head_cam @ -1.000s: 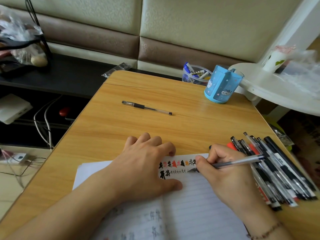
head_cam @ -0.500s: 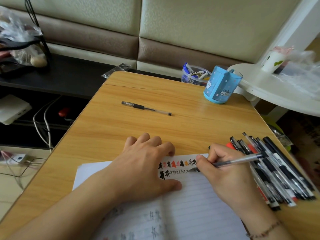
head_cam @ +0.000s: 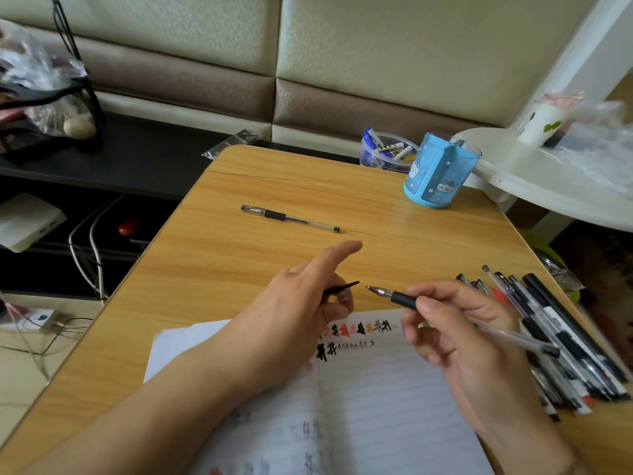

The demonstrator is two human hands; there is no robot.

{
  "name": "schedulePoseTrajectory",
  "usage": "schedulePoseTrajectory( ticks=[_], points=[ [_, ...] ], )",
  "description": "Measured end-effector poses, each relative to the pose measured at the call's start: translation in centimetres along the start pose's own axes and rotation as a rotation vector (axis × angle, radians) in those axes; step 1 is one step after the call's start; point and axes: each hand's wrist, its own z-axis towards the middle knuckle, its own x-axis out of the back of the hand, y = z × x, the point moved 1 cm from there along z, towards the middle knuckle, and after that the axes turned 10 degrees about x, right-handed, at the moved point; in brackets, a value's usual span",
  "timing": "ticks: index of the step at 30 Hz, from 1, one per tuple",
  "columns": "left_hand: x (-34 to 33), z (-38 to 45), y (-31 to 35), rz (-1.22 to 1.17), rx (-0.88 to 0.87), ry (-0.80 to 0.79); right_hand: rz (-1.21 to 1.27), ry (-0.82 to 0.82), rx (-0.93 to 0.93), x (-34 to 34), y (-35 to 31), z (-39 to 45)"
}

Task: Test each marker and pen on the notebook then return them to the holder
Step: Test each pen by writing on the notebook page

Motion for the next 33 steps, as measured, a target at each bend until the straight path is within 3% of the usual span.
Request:
schedulePoseTrajectory(
  ticks=[7,15,23,28,33],
  points=[
    [0.2,-0.2,0.5,0.02,-0.058,0.021,-0.024,-0.11,-0.023,-0.1,0.0,-0.2],
    [0.2,-0.2,0.5,-0.015,-0.093,0.02,-0.026,-0.011,0.033,-0.1,0.0,-0.2],
    [0.3,-0.5,0.6,0.043,-0.269,-0.117,-0.111,-0.182,0.026,-0.8,0.2,-0.7],
    [0.4,-0.8,0.4,-0.057,-0.271,-0.136,-0.08,-0.207,0.055,-1.1,0.1,-1.2],
    [0.6,-0.6,0.7,-0.181,-0.243,-0.125,-0.174,-0.278,0.196,-1.2,-0.5,-1.3]
  ],
)
